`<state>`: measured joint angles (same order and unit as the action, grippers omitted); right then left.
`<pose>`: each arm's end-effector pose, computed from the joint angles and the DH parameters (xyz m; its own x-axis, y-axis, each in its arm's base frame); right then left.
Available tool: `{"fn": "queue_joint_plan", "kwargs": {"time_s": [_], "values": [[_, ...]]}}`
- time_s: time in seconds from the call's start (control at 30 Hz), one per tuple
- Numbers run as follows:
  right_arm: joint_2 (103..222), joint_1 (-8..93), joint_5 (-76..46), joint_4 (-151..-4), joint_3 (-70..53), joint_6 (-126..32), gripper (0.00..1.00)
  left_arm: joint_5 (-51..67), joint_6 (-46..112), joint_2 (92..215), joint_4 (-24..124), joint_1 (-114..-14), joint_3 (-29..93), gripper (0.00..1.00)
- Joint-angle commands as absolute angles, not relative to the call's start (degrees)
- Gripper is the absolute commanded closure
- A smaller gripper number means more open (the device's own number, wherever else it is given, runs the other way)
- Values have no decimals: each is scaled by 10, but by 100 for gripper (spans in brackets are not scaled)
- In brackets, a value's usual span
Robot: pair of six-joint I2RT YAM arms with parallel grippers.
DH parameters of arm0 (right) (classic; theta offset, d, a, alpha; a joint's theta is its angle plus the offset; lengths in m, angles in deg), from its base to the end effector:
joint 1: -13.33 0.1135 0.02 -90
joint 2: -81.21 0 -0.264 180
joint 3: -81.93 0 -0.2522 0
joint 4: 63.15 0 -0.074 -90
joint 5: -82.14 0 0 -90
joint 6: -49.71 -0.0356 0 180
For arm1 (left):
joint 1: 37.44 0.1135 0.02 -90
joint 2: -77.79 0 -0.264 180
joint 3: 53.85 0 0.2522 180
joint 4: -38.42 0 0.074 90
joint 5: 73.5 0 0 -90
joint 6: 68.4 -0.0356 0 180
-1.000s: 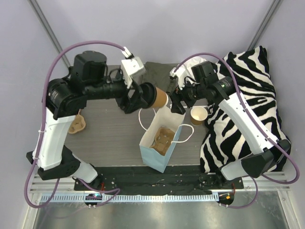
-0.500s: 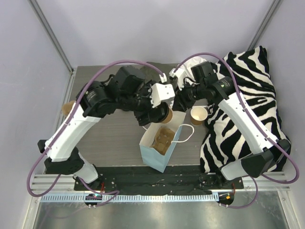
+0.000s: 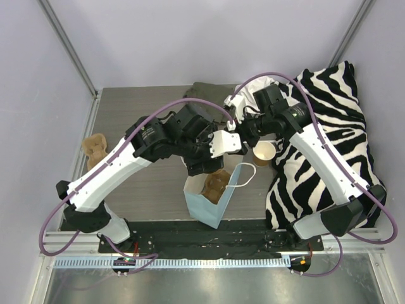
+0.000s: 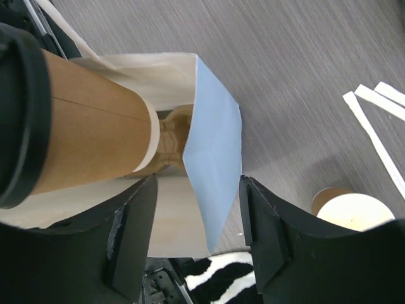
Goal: Pack the takeout coffee
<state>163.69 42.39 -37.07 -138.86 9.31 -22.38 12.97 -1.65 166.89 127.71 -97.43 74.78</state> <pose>0.2368 0.1515 0.4000 -0.4314 -0.5468 -0.7176 -0.8682 0.4677 0.1656 0.1387 -0.2445 0.4544 -0.0018 0.7908 -0.6121 0.9631 0.1661 0.2118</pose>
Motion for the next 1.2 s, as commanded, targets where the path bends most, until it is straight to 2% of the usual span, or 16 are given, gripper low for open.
{"fn": "queue_joint_plan", "kwargs": {"time_s": [0.0, 0.1, 0.13, 0.17, 0.2, 0.4, 0.77, 1.17], "values": [[1623, 428, -351, -1367, 69, -217, 42, 138, -30, 1642, 1241, -978, 734, 52], [1623, 429, -361, -1353, 77, -226, 67, 145, -32, 1636, 1233, -985, 716, 52], [1622, 429, -363, -1349, 81, -232, 86, 145, -32, 1635, 1230, -988, 714, 52], [1619, 428, -369, -1342, 84, -235, 95, 146, -32, 1633, 1228, -990, 710, 52], [1609, 429, -372, -1338, 87, -241, 99, 149, -32, 1632, 1223, -992, 705, 52], [1551, 439, -377, -1272, 53, -287, 99, 189, -35, 1616, 1181, -1009, 653, 53], [1427, 500, -320, -1176, -70, -272, 99, 247, -52, 1600, 1104, -1014, 573, 52], [1411, 513, -314, -1153, -94, -300, 99, 249, -71, 1551, 1047, -1017, 490, 52]]}}
